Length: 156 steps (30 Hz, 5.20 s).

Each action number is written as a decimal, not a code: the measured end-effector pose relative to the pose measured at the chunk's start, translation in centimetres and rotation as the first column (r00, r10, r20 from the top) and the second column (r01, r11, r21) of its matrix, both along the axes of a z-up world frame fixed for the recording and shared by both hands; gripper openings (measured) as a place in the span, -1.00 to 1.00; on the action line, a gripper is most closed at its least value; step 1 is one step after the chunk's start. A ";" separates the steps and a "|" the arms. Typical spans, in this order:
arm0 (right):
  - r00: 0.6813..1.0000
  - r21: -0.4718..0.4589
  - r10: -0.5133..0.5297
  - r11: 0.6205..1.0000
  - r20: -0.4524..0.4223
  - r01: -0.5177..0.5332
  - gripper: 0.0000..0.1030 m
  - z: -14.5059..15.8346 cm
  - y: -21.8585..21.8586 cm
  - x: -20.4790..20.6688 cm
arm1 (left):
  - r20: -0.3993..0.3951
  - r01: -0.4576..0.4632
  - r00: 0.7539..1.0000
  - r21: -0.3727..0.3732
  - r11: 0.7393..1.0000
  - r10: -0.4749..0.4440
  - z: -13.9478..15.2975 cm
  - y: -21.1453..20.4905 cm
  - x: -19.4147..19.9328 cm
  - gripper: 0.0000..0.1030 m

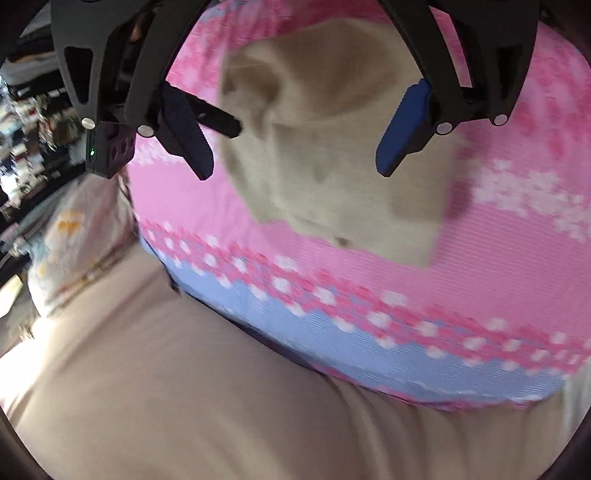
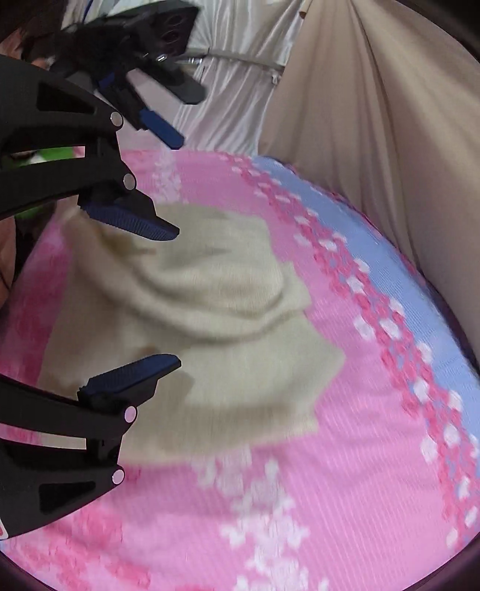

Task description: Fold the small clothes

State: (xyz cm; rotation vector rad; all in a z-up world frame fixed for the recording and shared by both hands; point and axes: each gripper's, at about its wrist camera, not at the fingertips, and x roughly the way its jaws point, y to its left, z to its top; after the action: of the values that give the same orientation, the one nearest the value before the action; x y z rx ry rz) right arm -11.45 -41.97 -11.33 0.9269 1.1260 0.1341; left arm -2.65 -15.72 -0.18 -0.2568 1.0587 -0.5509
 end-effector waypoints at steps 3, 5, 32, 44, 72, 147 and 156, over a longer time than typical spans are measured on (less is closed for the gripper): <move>0.993 -0.055 0.051 0.997 -0.103 -0.057 0.23 -1.2 2.2 2.2 | -0.012 -0.086 0.996 0.033 0.996 0.086 -0.4 4.2 0.7 0.69; 0.982 -0.068 0.092 0.992 -0.165 -0.105 0.16 -2.3 3.7 3.1 | -0.029 -0.129 0.991 0.050 0.990 0.131 -1.0 6.3 0.8 0.69; 0.998 -0.070 0.067 0.995 0.002 -0.067 -0.30 0.3 -1.7 -9.7 | -0.163 0.071 0.986 0.148 0.986 -0.047 -5.9 1.1 -2.0 0.71; 0.987 -0.186 0.141 0.970 -0.076 -0.153 -0.58 -1.2 -1.9 -12.4 | -0.164 0.274 0.956 0.198 0.941 -0.244 -6.6 1.4 -4.9 0.70; 0.992 -0.331 0.123 0.937 0.012 -0.113 -0.62 5.3 -2.3 -6.6 | -0.048 0.215 0.976 0.147 0.965 -0.210 -5.5 8.3 -6.8 -0.57; 1.000 -0.279 0.015 0.960 -0.003 -0.015 -0.31 -1.9 -6.4 -0.4 | -0.247 0.114 0.963 0.018 0.993 -0.106 -11.6 -3.3 3.7 0.11; 0.997 -0.275 -0.078 0.959 -0.009 0.072 0.32 -1.9 -6.6 -2.4 | -0.261 0.114 0.962 0.092 0.989 -0.087 -11.4 -3.3 2.4 0.70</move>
State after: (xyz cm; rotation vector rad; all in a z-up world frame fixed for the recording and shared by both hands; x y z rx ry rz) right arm -13.81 -48.55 -13.22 0.7224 1.0940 -0.0924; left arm -0.27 -18.98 -11.63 -0.1841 1.3540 -0.5606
